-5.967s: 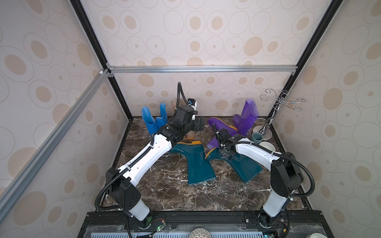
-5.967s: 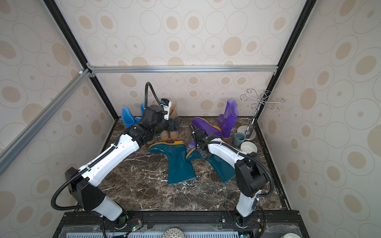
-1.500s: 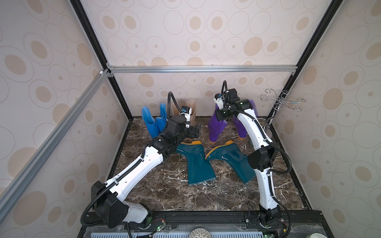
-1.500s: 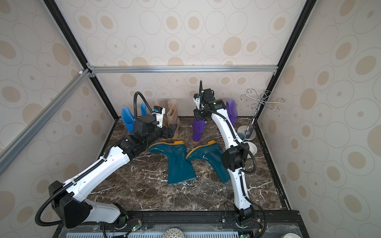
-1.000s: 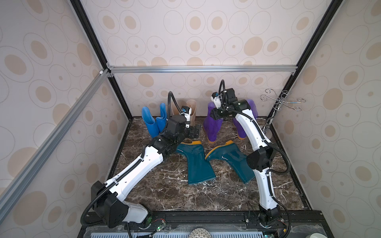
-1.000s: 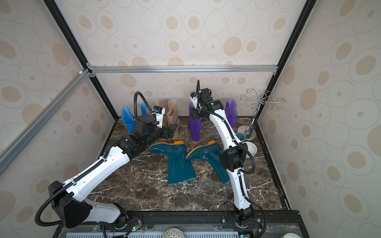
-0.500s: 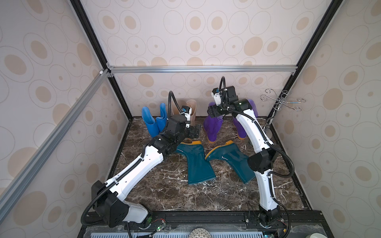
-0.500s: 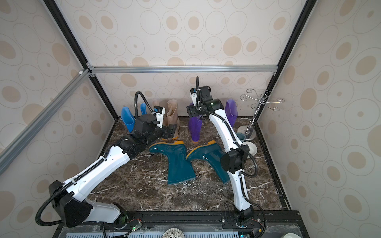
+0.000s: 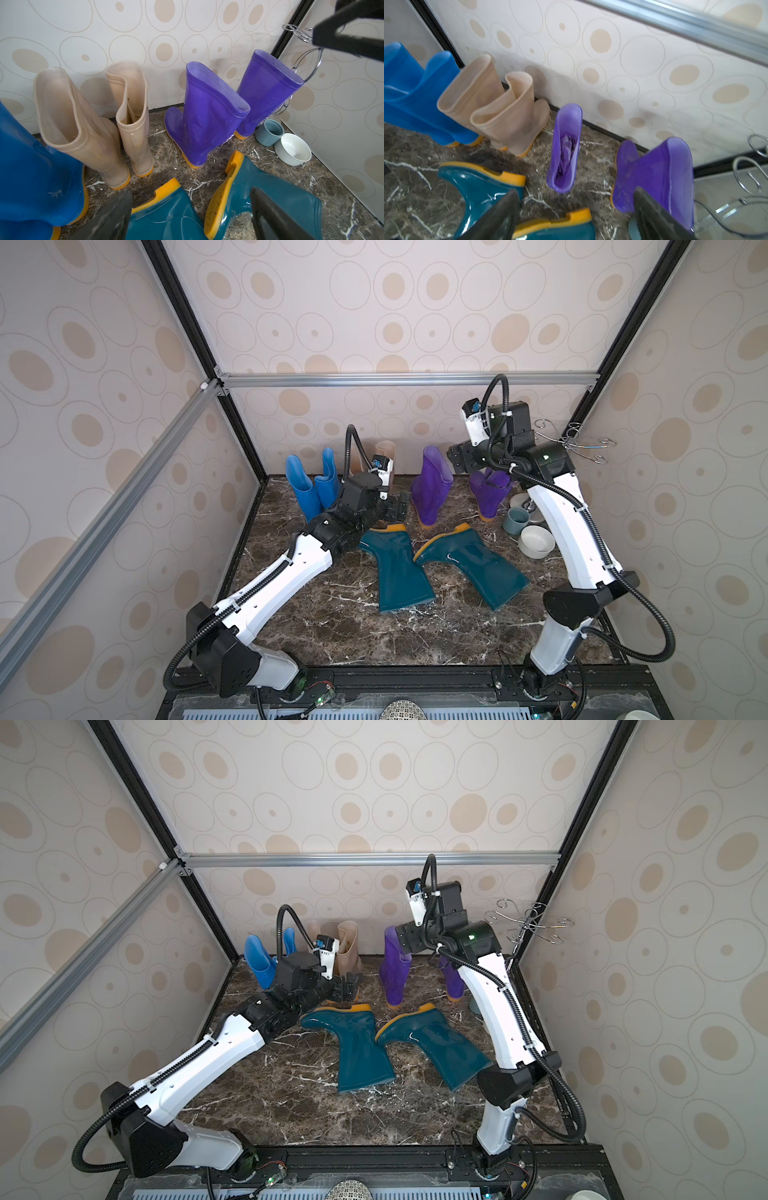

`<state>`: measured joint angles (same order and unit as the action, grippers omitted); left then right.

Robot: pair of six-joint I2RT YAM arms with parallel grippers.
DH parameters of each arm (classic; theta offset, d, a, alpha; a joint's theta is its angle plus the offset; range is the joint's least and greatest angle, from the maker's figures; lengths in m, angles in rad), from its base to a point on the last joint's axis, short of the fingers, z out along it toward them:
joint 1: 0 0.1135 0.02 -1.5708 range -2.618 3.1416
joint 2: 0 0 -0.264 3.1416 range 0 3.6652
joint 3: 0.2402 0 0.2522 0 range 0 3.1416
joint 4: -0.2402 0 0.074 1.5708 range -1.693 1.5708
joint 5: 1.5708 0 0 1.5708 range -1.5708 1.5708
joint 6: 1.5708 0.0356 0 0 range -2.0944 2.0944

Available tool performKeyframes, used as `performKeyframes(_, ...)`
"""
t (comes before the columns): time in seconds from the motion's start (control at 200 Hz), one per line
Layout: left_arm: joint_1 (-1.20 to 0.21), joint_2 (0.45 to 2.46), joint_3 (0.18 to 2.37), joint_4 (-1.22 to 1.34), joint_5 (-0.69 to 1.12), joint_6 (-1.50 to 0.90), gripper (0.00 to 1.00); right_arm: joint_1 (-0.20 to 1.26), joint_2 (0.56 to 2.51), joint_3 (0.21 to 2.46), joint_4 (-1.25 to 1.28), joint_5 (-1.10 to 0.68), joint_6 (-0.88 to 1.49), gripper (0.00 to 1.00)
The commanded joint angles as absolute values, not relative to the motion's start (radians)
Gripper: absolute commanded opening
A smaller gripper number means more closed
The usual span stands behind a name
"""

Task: Match and arrange rain boots in pairs
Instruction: Pair a pair of rain boots at the center of the board.

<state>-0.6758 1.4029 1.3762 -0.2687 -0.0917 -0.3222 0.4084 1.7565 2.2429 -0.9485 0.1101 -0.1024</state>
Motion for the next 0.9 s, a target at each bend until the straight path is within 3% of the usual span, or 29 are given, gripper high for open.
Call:
performKeyframes(0.0,-0.704,1.410,1.409,-0.245,-0.097,-0.342,0.88,0.341,1.678,2.106,-0.951,0.150,-0.099,0.88)
performKeyframes(0.345,-0.756,1.469,1.459,-0.252,-0.116,-0.337,0.88,0.112,1.612,1.824,-0.863,0.121,-0.038,0.91)
performKeyframes(0.895,-0.759,1.566,1.536,-0.276,-0.162,-0.310,0.88,0.067,1.876,1.935,-0.774,0.189,-0.018,0.91)
